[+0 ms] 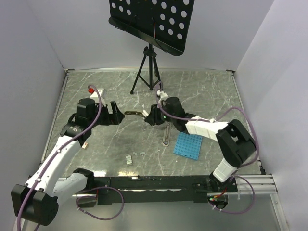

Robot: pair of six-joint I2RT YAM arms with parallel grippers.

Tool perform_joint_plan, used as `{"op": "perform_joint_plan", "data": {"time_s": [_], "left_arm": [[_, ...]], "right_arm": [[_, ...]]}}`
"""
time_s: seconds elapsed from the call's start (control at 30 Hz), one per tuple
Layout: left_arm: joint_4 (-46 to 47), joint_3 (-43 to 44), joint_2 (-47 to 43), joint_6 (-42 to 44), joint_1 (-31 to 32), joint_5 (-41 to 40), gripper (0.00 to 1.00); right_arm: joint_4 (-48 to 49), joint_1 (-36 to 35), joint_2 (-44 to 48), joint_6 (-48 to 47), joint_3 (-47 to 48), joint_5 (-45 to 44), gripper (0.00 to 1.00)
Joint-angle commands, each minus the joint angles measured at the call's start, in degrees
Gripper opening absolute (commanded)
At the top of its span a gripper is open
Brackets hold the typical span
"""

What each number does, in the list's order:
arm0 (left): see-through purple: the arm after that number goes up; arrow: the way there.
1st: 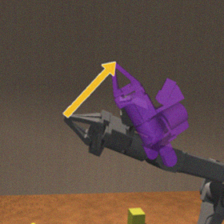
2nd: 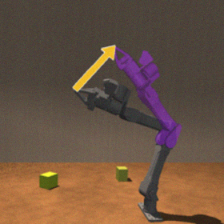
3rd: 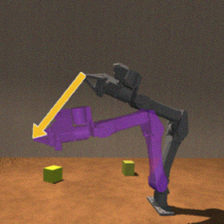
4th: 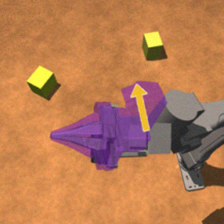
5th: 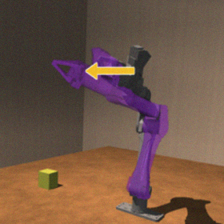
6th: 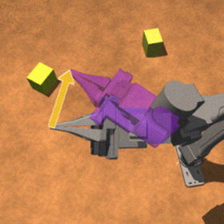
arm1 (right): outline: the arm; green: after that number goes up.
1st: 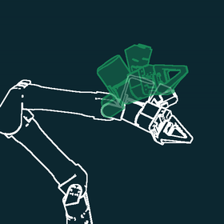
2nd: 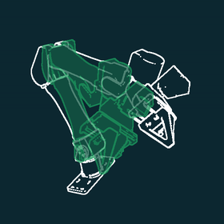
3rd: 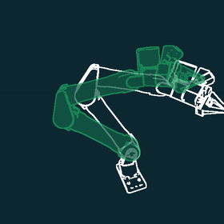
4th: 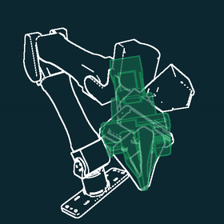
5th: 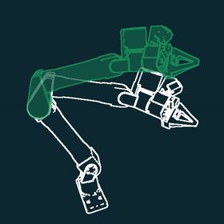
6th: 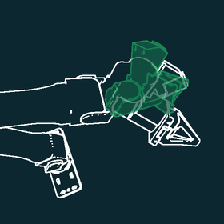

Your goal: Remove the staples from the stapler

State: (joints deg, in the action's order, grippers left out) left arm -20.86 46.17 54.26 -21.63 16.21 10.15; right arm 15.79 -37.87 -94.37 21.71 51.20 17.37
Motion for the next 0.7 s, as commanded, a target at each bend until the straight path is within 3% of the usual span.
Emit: {"op": "perform_joint_plan", "data": {"time_s": [0.0, 0.17, 0.33, 0.67], "left_arm": [[2.75, 1.82, 0.32, 3.52, -0.12, 8.81, 0.95], [6.71, 1.03, -0.21, 4.49, -0.12, 16.82, 0.97], [6.71, 1.2, 1.29, 4.58, -0.12, 15.96, 0.95], [9.78, 0.06, -0.91, 3.17, -0.12, 19.46, 0.73]], "right_arm": [[6.35, 2.71, 5.42, 5.87, 0.22, 16.99, 0.06], [3.9, 3.15, 7.71, 4.74, 0.83, 19.37, 0.07], [5.48, 3.33, 9.38, 5.18, -0.22, 22.27, 0.07], [7.59, 3.33, 9.2, 5.62, -3.21, 23.86, 0.11]]}}
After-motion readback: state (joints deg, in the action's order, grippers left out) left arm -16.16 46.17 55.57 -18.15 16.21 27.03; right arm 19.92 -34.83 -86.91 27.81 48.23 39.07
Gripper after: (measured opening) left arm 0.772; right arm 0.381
